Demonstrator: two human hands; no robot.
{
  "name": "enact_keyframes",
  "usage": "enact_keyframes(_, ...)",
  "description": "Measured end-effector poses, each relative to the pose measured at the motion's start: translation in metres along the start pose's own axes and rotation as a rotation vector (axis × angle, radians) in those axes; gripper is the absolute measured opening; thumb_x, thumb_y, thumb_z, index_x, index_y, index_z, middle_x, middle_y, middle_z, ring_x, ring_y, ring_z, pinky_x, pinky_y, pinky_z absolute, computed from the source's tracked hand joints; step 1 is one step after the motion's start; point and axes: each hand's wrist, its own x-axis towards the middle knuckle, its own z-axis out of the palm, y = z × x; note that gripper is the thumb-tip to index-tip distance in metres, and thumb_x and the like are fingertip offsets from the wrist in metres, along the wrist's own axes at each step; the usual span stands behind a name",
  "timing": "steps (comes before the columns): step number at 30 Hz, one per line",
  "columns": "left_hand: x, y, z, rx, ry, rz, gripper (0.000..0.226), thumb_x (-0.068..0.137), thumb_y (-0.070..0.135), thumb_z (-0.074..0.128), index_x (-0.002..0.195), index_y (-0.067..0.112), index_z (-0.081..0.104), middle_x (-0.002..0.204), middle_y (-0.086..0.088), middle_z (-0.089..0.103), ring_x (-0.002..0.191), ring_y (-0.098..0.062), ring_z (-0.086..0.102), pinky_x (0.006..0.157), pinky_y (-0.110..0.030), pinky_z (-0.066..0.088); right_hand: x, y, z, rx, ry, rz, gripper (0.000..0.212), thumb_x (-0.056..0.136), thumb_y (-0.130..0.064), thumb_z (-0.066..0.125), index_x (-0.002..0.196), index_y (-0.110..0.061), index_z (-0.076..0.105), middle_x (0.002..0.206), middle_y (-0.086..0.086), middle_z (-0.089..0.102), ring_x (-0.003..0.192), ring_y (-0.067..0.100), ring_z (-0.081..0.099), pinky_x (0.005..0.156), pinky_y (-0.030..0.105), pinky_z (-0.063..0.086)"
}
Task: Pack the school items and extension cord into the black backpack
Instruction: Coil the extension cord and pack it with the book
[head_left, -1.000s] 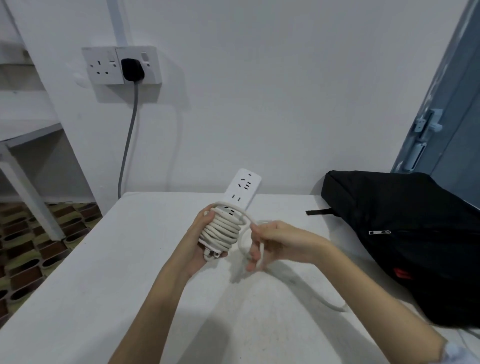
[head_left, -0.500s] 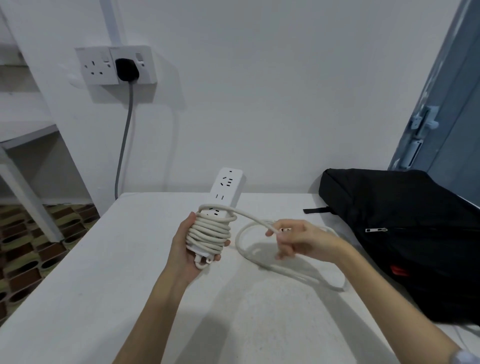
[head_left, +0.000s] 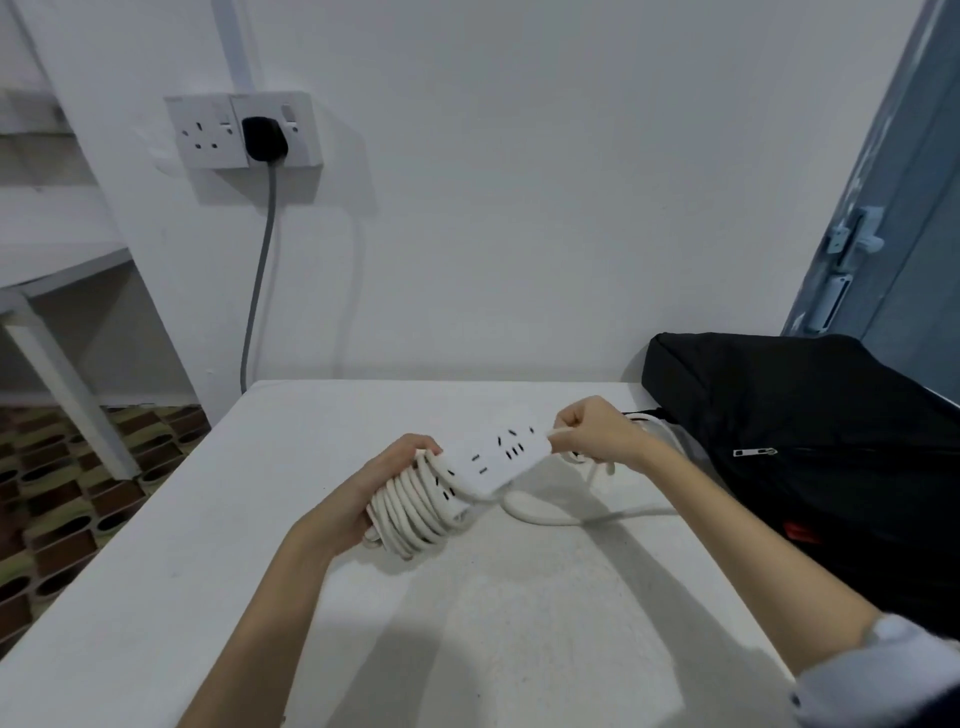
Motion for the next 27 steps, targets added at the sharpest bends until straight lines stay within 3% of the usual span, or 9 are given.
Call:
enact_keyframes(2, 0.000, 0.000, -0.001, 0.095, -0.043, 0.000, 0.062, 0.062, 0.068, 0.069, 0.098, 0.018, 0.059, 0.093, 0.000, 0.062, 0.086, -0.017, 0.059, 0.074, -0.025, 0.048, 0.002, -0.015, -0.003, 0.016, -0.039, 0.012, 0.036, 0.084, -0.023, 0.063, 0.053, -0.011, 0.049, 0.044, -0.004, 0.041, 0.044, 0.015, 0.029, 0.040, 0.019, 0.023)
enact_keyframes(4, 0.001, 0.002, 0.002, 0.140, -0.091, -0.027, 0.056, 0.066, 0.063, 0.069, 0.098, 0.018, 0.059, 0.096, 0.000, 0.062, 0.089, -0.018, 0.059, 0.078, -0.028, 0.045, 0.001, -0.030, -0.005, 0.042, -0.085, 0.058, 0.047, 0.093, -0.034, 0.053, 0.051, -0.012, 0.054, 0.041, -0.007, 0.044, 0.040, 0.013, 0.027, 0.041, 0.020, 0.023)
enact_keyframes(9, 0.007, 0.004, 0.023, 0.380, -0.075, -0.112, 0.036, 0.078, 0.045, 0.069, 0.104, 0.025, 0.055, 0.084, 0.005, 0.064, 0.075, -0.012, 0.061, 0.063, -0.017, 0.045, -0.011, -0.066, 0.013, -0.125, -0.171, 0.019, 0.038, 0.095, -0.027, 0.047, 0.070, -0.004, 0.065, 0.049, -0.005, 0.051, 0.040, 0.010, 0.033, 0.038, 0.018, 0.027)
enact_keyframes(12, 0.015, -0.007, 0.031, 0.414, 0.026, -0.114, 0.053, 0.071, 0.040, 0.077, 0.115, 0.044, 0.048, 0.106, -0.001, 0.061, 0.081, -0.013, 0.065, 0.064, -0.019, 0.048, -0.021, -0.077, 0.030, -0.212, -0.170, -0.067, 0.029, 0.092, -0.021, 0.049, 0.072, -0.004, 0.061, 0.058, 0.002, 0.055, 0.044, 0.014, 0.045, 0.040, 0.017, 0.036)
enact_keyframes(14, 0.016, -0.012, 0.035, 0.336, 0.063, -0.051, 0.042, 0.081, 0.033, 0.069, 0.117, 0.046, 0.051, 0.106, -0.001, 0.062, 0.085, -0.011, 0.065, 0.065, -0.018, 0.048, -0.025, -0.076, 0.033, -0.236, -0.164, -0.114, 0.027, 0.094, -0.023, 0.048, 0.072, -0.012, 0.060, 0.058, 0.001, 0.056, 0.045, 0.013, 0.050, 0.042, 0.014, 0.038)
enact_keyframes(18, 0.016, -0.013, 0.035, 0.115, 0.152, 0.005, 0.027, 0.090, 0.032, 0.053, 0.115, 0.041, 0.059, 0.109, 0.002, 0.067, 0.096, -0.015, 0.064, 0.076, -0.027, 0.051, -0.030, -0.067, 0.032, 0.001, -0.142, -0.227, 0.022, 0.094, -0.029, 0.052, 0.101, -0.012, 0.064, 0.060, 0.000, 0.059, 0.048, 0.015, 0.053, 0.062, 0.024, 0.046)
enact_keyframes(22, 0.014, -0.016, 0.035, -0.040, 0.137, 0.019, 0.037, 0.083, 0.038, 0.053, 0.120, 0.036, 0.056, 0.116, -0.004, 0.064, 0.097, -0.019, 0.061, 0.079, -0.035, 0.050, -0.036, -0.052, 0.035, 0.241, -0.053, -0.248, 0.028, 0.086, -0.036, 0.063, 0.086, -0.009, 0.054, 0.061, 0.006, 0.066, 0.048, 0.017, 0.056, 0.057, 0.028, 0.049)
enact_keyframes(25, 0.013, -0.020, 0.034, -0.271, 0.124, 0.052, 0.042, 0.080, 0.040, 0.061, 0.120, 0.030, 0.058, 0.108, -0.007, 0.066, 0.088, -0.019, 0.064, 0.070, -0.032, 0.054, -0.033, -0.028, 0.023, -0.010, 0.013, -0.196, 0.044, 0.079, -0.052, 0.064, 0.068, -0.011, 0.056, 0.057, -0.003, 0.063, 0.054, 0.009, 0.052, 0.061, 0.026, 0.042)
enact_keyframes(27, 0.013, -0.021, 0.030, -0.426, 0.121, 0.035, 0.040, 0.083, 0.038, 0.057, 0.120, 0.023, 0.059, 0.100, -0.008, 0.069, 0.080, -0.018, 0.067, 0.064, -0.027, 0.056, -0.029, -0.008, 0.013, -0.024, 0.000, -0.161, 0.053, 0.074, -0.059, 0.065, 0.066, -0.008, 0.053, 0.059, -0.003, 0.053, 0.056, 0.009, 0.044, 0.060, 0.024, 0.034)
